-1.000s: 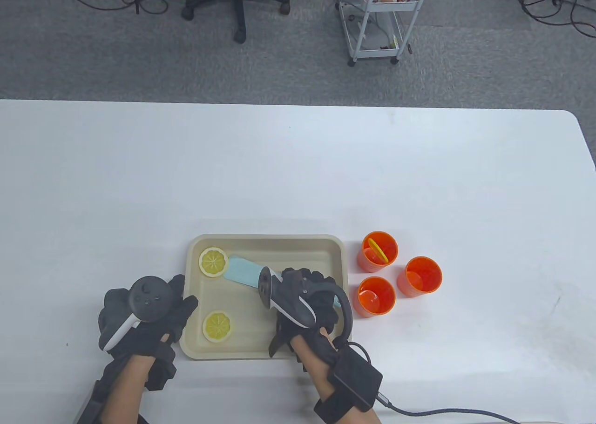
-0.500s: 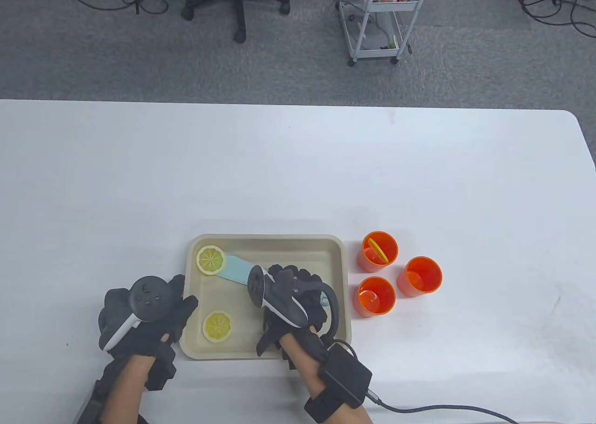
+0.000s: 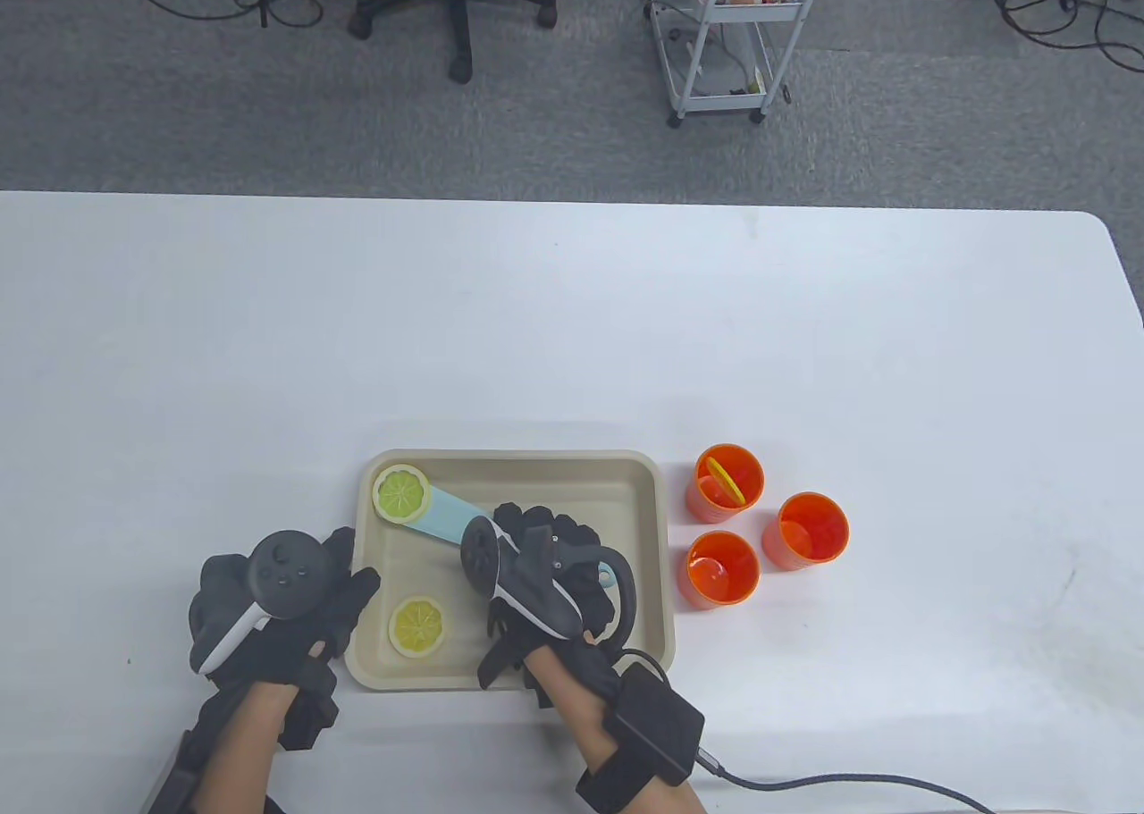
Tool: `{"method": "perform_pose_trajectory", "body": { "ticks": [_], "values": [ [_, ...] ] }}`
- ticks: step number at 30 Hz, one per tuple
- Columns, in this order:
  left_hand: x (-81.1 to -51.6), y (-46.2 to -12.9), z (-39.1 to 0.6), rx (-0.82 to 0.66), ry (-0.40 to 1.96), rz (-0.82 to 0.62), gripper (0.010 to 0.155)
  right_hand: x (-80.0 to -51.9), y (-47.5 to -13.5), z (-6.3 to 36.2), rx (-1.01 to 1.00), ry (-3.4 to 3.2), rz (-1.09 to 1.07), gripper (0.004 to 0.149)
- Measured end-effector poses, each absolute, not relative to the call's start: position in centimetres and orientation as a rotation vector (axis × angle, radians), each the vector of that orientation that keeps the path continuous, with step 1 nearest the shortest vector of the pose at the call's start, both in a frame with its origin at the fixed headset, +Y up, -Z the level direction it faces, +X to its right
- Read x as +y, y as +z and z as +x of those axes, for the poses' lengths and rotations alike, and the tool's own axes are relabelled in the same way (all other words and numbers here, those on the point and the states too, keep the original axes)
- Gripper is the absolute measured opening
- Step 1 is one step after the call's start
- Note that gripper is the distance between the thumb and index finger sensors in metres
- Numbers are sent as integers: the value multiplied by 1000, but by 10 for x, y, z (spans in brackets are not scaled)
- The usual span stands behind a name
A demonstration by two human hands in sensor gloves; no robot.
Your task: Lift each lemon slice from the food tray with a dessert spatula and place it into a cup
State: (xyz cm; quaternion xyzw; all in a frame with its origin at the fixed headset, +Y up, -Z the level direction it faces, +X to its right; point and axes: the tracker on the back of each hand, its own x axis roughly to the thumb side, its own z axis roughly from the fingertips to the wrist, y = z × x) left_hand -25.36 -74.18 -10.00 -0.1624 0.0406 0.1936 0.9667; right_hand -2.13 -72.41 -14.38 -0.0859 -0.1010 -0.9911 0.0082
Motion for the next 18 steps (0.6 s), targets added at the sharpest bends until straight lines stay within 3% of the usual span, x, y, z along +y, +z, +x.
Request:
{"method": "perform_pose_trajectory", "body": {
  "ticks": [10,18],
  "values": [
    [-742,-100,-254,85,395,-329,69,-688,-130,8,-218,-3209,-313,56],
    [-742,-100,-254,87,399,-329,69,-668,-120,59,-175,-3248,-257,56]
  ]
}}
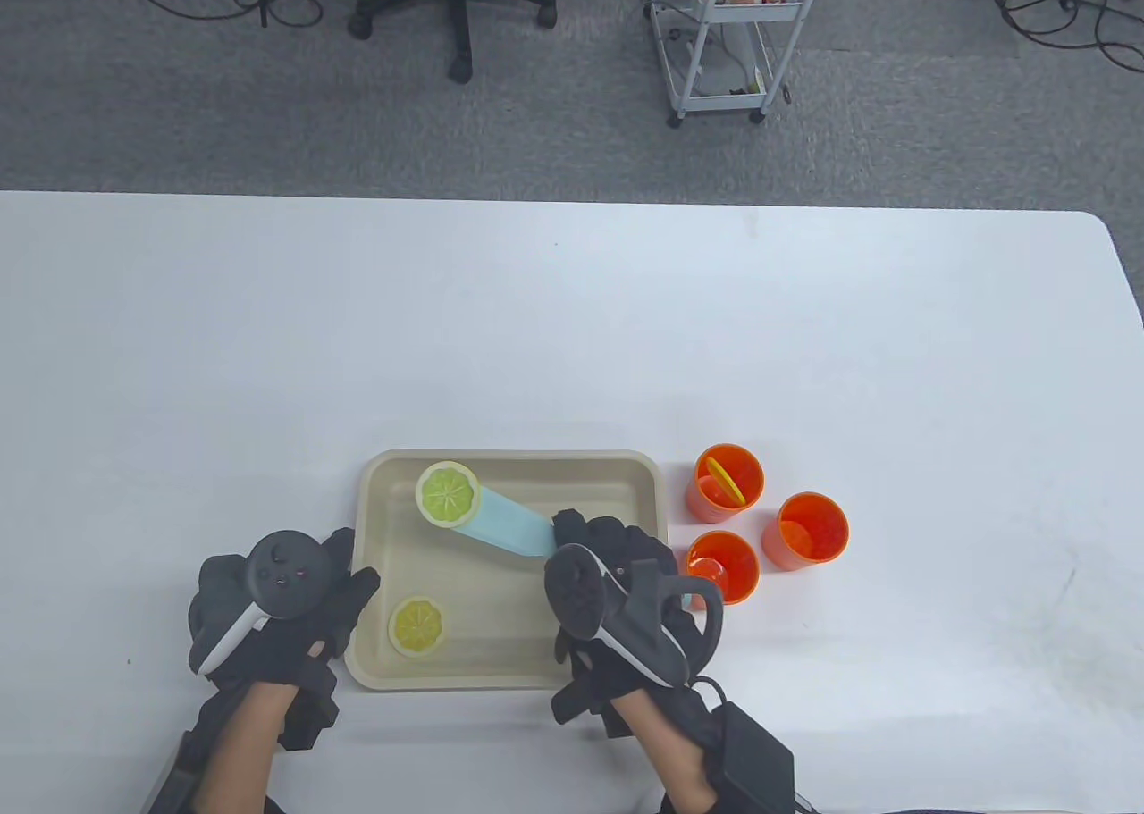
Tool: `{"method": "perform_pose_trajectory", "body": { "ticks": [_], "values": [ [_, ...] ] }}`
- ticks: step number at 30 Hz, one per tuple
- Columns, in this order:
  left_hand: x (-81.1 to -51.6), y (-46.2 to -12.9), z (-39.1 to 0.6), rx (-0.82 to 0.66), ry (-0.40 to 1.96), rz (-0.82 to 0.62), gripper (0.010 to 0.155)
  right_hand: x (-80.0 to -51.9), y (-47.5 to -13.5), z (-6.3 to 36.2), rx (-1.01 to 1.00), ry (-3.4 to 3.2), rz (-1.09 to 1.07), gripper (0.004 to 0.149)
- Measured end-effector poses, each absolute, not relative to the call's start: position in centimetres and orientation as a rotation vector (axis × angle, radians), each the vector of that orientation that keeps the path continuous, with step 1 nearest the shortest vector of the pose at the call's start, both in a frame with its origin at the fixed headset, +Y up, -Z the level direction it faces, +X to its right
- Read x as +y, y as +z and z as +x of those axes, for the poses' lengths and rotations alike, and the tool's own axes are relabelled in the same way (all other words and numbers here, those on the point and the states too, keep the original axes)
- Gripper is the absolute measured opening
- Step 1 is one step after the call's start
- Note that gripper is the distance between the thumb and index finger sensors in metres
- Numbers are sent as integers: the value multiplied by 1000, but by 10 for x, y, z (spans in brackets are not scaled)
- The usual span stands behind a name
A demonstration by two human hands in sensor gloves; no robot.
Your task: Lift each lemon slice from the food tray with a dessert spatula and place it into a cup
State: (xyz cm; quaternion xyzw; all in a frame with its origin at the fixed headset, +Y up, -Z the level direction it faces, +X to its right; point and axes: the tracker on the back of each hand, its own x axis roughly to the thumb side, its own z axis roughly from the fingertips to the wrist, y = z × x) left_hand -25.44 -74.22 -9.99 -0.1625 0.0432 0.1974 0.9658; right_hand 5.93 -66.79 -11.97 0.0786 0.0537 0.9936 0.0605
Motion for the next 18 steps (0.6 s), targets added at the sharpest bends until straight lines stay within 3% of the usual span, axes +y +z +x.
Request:
{"method": "perform_pose_trajectory", "body": {
  "ticks": [18],
  "values": [
    [-742,-100,-255,89,403,-330,68,-639,-105,191,216,2948,-19,56]
  ]
}}
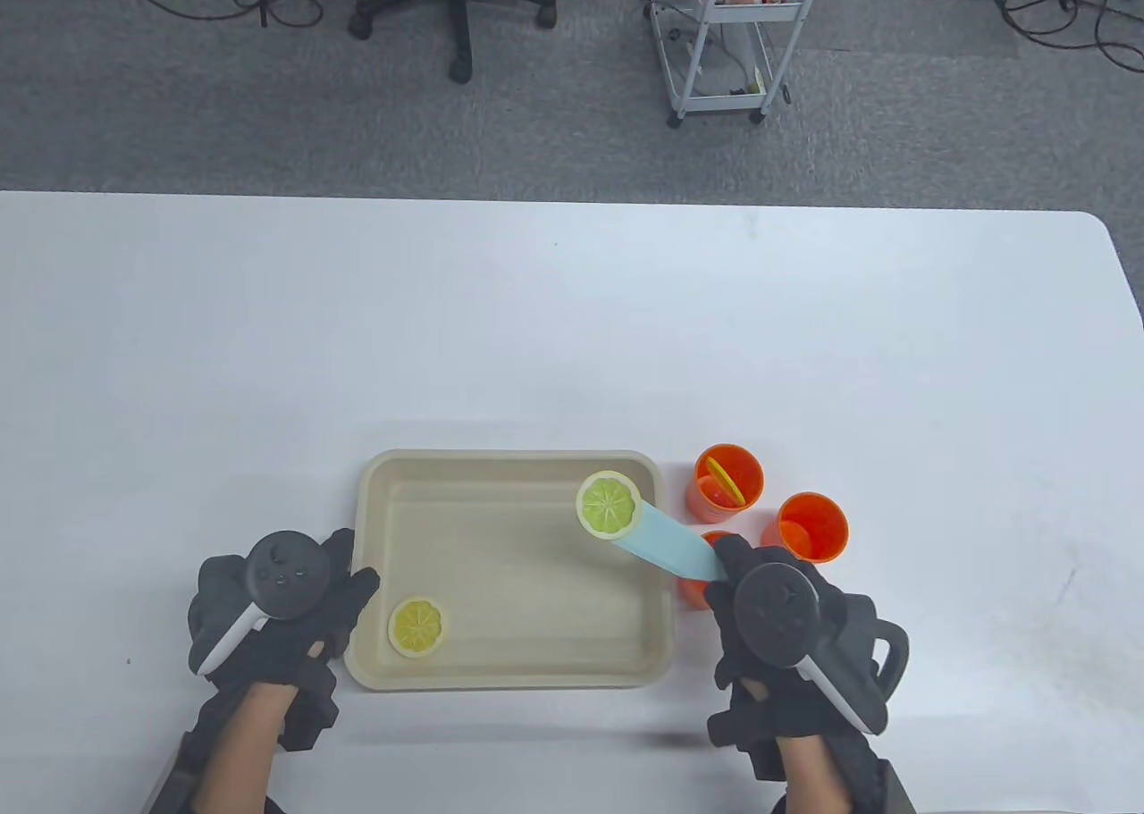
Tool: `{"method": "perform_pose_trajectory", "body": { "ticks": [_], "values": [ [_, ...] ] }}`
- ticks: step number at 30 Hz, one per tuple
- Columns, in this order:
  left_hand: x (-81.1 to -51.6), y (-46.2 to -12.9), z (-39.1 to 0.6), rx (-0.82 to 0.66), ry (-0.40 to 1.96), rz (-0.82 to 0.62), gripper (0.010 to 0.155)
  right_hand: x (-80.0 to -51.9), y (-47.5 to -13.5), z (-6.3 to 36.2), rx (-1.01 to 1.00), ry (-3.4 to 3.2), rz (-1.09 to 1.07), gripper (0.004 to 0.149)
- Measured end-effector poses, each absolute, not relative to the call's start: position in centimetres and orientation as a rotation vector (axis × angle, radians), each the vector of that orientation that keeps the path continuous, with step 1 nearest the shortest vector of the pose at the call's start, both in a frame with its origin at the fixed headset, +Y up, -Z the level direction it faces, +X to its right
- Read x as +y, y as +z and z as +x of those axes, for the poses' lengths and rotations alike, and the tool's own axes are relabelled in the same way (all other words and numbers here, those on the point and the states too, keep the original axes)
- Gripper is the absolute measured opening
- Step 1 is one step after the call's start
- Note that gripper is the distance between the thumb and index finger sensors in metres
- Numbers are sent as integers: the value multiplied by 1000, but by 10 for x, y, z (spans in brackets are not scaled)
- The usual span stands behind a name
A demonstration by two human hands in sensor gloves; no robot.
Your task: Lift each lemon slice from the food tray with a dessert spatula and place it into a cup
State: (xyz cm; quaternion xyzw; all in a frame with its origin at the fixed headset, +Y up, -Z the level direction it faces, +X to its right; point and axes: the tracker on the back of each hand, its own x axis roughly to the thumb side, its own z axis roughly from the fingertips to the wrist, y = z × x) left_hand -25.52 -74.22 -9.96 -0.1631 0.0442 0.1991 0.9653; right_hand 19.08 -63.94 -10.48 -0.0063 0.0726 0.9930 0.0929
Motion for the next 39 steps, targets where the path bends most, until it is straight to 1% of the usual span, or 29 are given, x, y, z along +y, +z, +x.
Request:
{"method": "perform_pose_trajectory", "body": {
  "ticks": [4,6,10,15,18,27,39],
  "values": [
    [-742,-100,-255,90,402,-329,68,-644,-105,220,249,2872,-87,55],
    [-742,-100,-255,89,402,-329,68,-646,-105,236,250,2834,-160,55],
    [-742,-99,-255,89,401,-329,68,-651,-104,274,220,2773,-372,55],
    [-742,-99,-255,91,402,-328,68,-659,-99,309,223,2697,-592,55],
    [-742,-99,-255,90,400,-328,68,-661,-97,314,229,2738,-719,55],
    [-742,-98,-255,91,399,-328,68,-667,-92,329,264,2671,-929,54],
    [-743,-97,-255,90,399,-329,68,-668,-92,331,277,2666,-954,52]
  ]
}}
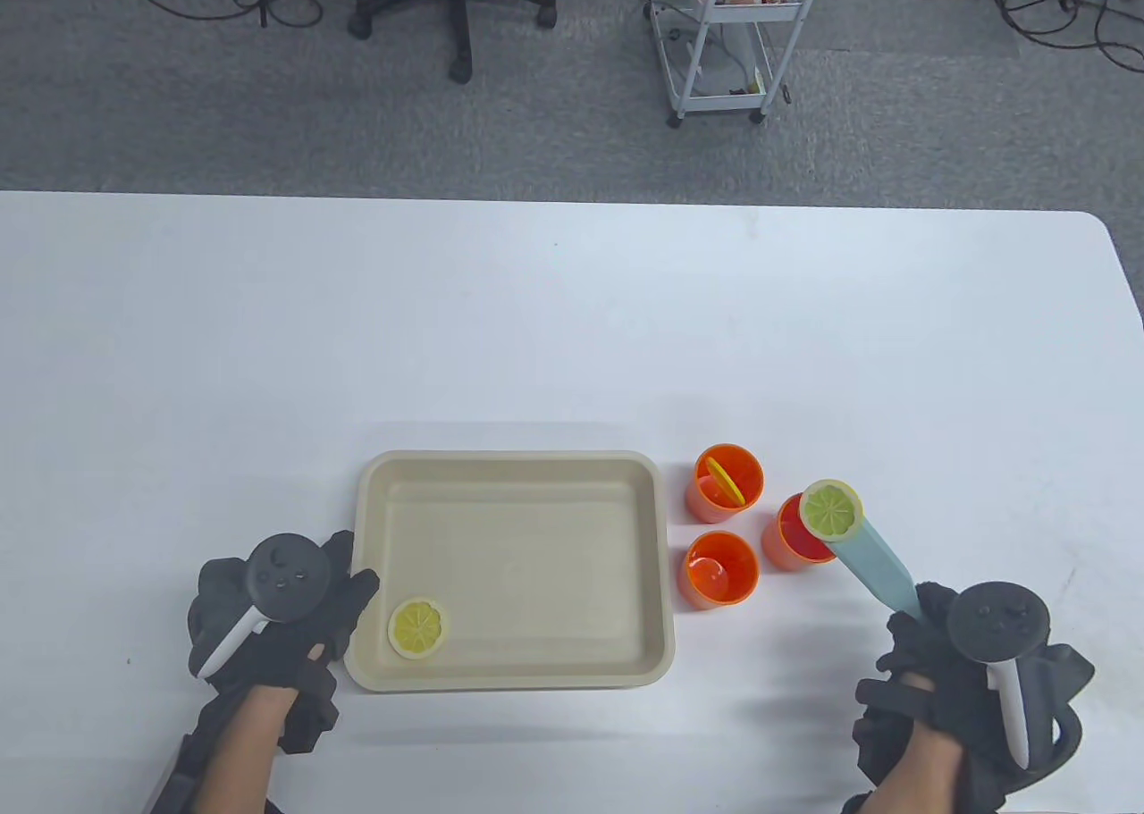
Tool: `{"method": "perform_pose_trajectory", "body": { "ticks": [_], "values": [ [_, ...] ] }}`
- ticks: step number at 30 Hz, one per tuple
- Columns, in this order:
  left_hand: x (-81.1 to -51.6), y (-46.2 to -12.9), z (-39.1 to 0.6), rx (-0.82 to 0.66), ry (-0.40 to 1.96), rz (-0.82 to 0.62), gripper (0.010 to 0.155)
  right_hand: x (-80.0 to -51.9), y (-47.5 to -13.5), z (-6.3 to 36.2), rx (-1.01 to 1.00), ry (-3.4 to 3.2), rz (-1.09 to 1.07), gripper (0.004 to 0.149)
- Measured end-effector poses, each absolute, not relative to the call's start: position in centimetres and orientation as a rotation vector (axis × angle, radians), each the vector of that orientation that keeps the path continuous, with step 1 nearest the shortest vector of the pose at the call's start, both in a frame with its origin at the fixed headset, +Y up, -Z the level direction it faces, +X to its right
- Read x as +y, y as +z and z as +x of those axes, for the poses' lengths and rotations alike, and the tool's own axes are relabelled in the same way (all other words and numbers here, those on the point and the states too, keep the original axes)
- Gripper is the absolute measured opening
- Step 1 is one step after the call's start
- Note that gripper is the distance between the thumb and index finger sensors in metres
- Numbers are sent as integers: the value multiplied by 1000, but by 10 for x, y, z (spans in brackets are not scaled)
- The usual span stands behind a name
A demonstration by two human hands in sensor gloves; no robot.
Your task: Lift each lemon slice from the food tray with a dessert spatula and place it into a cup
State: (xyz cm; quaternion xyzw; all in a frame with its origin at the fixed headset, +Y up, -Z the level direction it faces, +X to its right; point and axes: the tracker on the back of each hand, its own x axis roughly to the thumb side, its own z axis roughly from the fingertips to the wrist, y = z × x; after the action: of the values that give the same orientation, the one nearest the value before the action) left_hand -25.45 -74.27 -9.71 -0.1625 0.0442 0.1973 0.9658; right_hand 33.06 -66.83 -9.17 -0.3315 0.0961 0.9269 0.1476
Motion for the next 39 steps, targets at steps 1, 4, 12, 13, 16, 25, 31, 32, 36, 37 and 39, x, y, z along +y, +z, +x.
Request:
{"method": "perform_pose_trajectory", "body": {
  "ticks": [1,4,12,13,16,25,31,32,36,37,39],
  "values": [
    [-743,-97,-254,90,399,-329,68,-668,-92,331,275,2665,-957,52],
    [-743,-97,-254,89,398,-328,68,-669,-92,331,274,2667,-973,52],
    [-743,-97,-254,89,399,-330,68,-668,-92,329,251,2672,-990,51],
    [-743,-97,-254,89,399,-330,68,-668,-92,329,251,2672,-990,51],
    [-743,-97,-254,89,397,-330,68,-669,-92,329,250,2657,-984,51],
    [-743,-97,-255,90,401,-333,68,-656,-94,300,98,2725,-769,54],
    [-743,-97,-255,91,407,-335,68,-651,-105,221,77,2952,-349,55],
    [-743,-97,-255,90,408,-335,68,-652,-105,210,87,2970,-292,55],
    [-743,-97,-255,90,406,-336,68,-659,-104,158,186,3042,34,55],
    [-743,-97,-255,90,406,-336,68,-662,-104,151,216,3044,109,56],
    [-743,-97,-255,90,408,-337,68,-673,-104,128,329,3034,270,56]
  ]
}}
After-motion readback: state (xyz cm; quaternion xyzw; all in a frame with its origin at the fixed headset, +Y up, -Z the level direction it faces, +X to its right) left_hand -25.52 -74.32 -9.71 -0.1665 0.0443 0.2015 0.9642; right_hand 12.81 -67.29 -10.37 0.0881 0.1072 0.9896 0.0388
